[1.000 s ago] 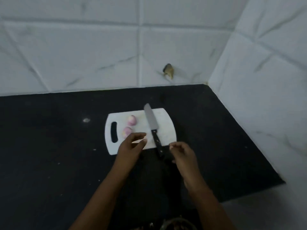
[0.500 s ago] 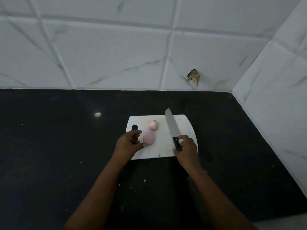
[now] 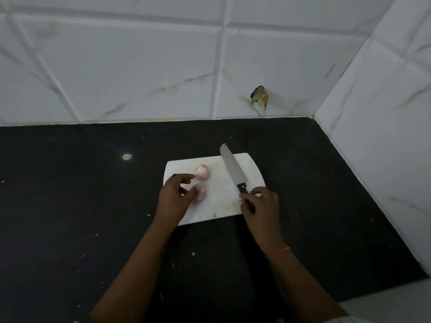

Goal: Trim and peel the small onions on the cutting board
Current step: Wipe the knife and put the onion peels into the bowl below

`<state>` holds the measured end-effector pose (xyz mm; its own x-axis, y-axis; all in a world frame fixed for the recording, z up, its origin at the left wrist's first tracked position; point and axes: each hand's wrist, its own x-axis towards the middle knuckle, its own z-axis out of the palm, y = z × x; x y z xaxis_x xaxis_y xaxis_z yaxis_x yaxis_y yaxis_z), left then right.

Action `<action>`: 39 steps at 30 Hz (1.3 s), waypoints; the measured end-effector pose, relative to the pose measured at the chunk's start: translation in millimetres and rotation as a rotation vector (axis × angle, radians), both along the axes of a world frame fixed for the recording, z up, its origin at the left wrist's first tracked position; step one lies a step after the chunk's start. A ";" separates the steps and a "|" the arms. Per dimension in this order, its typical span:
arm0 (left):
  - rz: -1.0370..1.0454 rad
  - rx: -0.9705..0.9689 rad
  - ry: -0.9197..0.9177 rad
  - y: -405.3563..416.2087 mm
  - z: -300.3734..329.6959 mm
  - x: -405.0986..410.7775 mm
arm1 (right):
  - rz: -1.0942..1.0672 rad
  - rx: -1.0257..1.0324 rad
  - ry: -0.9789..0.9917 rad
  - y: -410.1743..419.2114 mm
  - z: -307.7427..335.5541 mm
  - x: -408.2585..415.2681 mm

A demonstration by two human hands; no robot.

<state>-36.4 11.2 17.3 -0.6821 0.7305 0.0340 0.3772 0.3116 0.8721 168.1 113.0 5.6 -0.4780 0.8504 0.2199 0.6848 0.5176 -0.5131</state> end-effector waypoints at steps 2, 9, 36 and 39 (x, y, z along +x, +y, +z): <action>0.043 0.032 -0.015 0.4 -6.5 2.0 | 0.077 0.111 -0.138 -9.8 -4.9 2.2; 0.107 0.062 -0.107 -1.9 -22.2 7.6 | 0.092 0.202 -0.177 -23.3 -25.6 14.6; 0.219 0.214 -0.263 -12.3 -24.1 9.1 | 0.655 0.194 -0.168 -105.8 -28.8 -18.4; 0.221 0.223 -0.302 -12.8 -22.1 7.8 | 0.643 0.206 -0.186 -107.5 -25.1 -18.4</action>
